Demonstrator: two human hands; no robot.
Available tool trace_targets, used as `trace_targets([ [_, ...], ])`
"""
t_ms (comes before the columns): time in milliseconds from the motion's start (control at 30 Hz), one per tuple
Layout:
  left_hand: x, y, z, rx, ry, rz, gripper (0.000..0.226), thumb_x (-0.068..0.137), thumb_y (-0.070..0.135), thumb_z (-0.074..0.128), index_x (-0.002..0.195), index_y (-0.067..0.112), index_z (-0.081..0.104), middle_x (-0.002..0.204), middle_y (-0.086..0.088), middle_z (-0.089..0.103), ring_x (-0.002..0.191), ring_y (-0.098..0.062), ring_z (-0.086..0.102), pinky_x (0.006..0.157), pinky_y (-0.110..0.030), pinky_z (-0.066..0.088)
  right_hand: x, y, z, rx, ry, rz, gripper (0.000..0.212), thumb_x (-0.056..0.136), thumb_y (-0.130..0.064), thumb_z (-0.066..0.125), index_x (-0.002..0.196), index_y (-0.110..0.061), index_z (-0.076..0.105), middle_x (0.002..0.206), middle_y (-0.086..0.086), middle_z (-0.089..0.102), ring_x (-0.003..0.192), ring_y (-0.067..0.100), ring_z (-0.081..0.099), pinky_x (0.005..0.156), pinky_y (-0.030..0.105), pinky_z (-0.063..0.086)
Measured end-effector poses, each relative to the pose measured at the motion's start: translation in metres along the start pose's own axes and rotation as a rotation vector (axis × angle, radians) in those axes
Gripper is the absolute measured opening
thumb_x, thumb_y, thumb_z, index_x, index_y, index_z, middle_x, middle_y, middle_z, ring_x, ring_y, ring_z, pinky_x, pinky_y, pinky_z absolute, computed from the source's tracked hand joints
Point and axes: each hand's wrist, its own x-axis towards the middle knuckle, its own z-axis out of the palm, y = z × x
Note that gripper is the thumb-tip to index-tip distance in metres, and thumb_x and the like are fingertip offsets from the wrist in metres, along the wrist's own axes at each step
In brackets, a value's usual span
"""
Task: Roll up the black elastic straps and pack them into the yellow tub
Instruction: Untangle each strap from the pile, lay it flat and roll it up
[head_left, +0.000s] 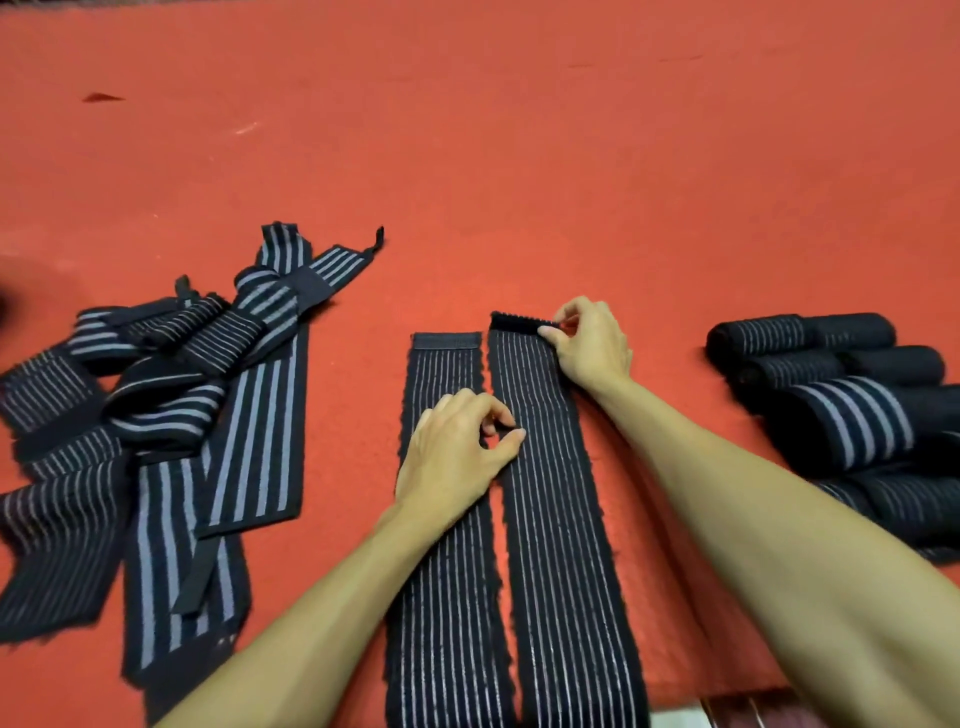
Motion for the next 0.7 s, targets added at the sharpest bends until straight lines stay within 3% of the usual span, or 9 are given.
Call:
trace_targets([
  [100, -0.003, 0.001, -0.002, 0.002, 0.016, 0.014, 0.024, 0.083, 0.038, 0.072, 0.099, 0.027, 0.058, 0.086, 0.015, 0.05, 0.083, -0.005, 0.048, 0.087, -0.035, 0.044, -0.009, -0.002, -0.014, 0.371, -0.022, -0.014, 0.017, 0.083, -0.021, 0.073, 0.079, -0.025, 0.057, 0.084, -0.003, 0.065, 0.086, 0.025, 0.066, 0.079, 0.042, 0.053],
  [233, -0.007, 0.012, -0.009, -0.203, 0.013, -0.174, 0.075, 0.079, 0.033, 0.077, 0.139, 0.017, 0.035, 0.124, 0.004, 0.042, 0.115, -0.01, 0.042, 0.103, -0.031, 0.038, -0.028, -0.015, -0.054, 0.742, -0.12, -0.01, 0.019, 0.084, -0.005, 0.068, 0.075, -0.018, 0.059, 0.069, -0.003, 0.058, 0.06, 0.01, 0.054, 0.057, 0.021, 0.043],
  [300, -0.011, 0.024, -0.015, -0.351, -0.082, -0.258, 0.085, 0.08, 0.03, 0.078, 0.145, 0.016, 0.025, 0.129, 0.005, 0.039, 0.122, -0.009, 0.04, 0.105, -0.029, 0.035, -0.046, -0.029, -0.082, 0.988, -0.229, 0.035, 0.016, 0.087, -0.001, 0.061, 0.078, -0.014, 0.059, 0.067, -0.001, 0.058, 0.051, 0.01, 0.054, 0.049, 0.019, 0.041],
  [400, -0.016, 0.037, -0.026, -0.543, -0.268, -0.264, 0.048, 0.086, 0.023, 0.073, 0.128, 0.016, 0.051, 0.12, 0.007, 0.06, 0.114, -0.011, 0.059, 0.101, -0.03, 0.046, -0.076, -0.051, -0.115, 1.198, -0.404, 0.083, 0.016, 0.091, -0.001, 0.053, 0.081, -0.012, 0.056, 0.058, -0.003, 0.055, 0.037, 0.007, 0.048, 0.036, 0.018, 0.035],
  [500, -0.036, 0.059, -0.048, -0.606, -0.373, -0.203, 0.008, 0.093, 0.019, 0.063, 0.101, 0.019, 0.065, 0.094, 0.009, 0.068, 0.077, 0.002, 0.064, 0.067, -0.015, 0.049, -0.104, -0.068, -0.135, 1.251, -0.508, 0.059, 0.015, 0.096, -0.005, 0.048, 0.084, -0.012, 0.052, 0.046, -0.008, 0.053, 0.033, 0.001, 0.045, 0.033, 0.015, 0.035],
  [567, -0.046, 0.07, -0.06, -0.69, -0.397, -0.211, 0.009, 0.095, 0.02, 0.061, 0.1, 0.014, 0.065, 0.088, 0.004, 0.067, 0.071, -0.005, 0.061, 0.057, -0.018, 0.044, -0.113, -0.075, -0.139, 1.256, -0.554, 0.056, 0.006, 0.096, -0.009, 0.051, 0.091, -0.011, 0.054, 0.049, -0.006, 0.057, 0.038, 0.002, 0.049, 0.037, 0.015, 0.039],
  [633, -0.061, 0.082, -0.078, -0.808, -0.412, -0.226, 0.016, 0.095, 0.015, 0.06, 0.107, 0.005, 0.064, 0.096, -0.004, 0.068, 0.083, -0.016, 0.064, 0.066, -0.026, 0.052, -0.12, -0.082, -0.138, 1.253, -0.549, 0.07, 0.01, 0.093, -0.011, 0.058, 0.102, -0.007, 0.058, 0.067, 0.0, 0.064, 0.052, 0.008, 0.056, 0.049, 0.019, 0.047],
  [700, -0.075, 0.091, -0.096, -0.943, -0.456, -0.247, 0.023, 0.095, 0.01, 0.058, 0.116, 0.0, 0.06, 0.106, -0.01, 0.069, 0.095, -0.022, 0.066, 0.083, -0.037, 0.055, -0.126, -0.091, -0.138, 1.229, -0.509, 0.103, 0.01, 0.093, -0.008, 0.058, 0.102, -0.005, 0.061, 0.076, 0.005, 0.064, 0.06, 0.012, 0.058, 0.058, 0.023, 0.05],
])
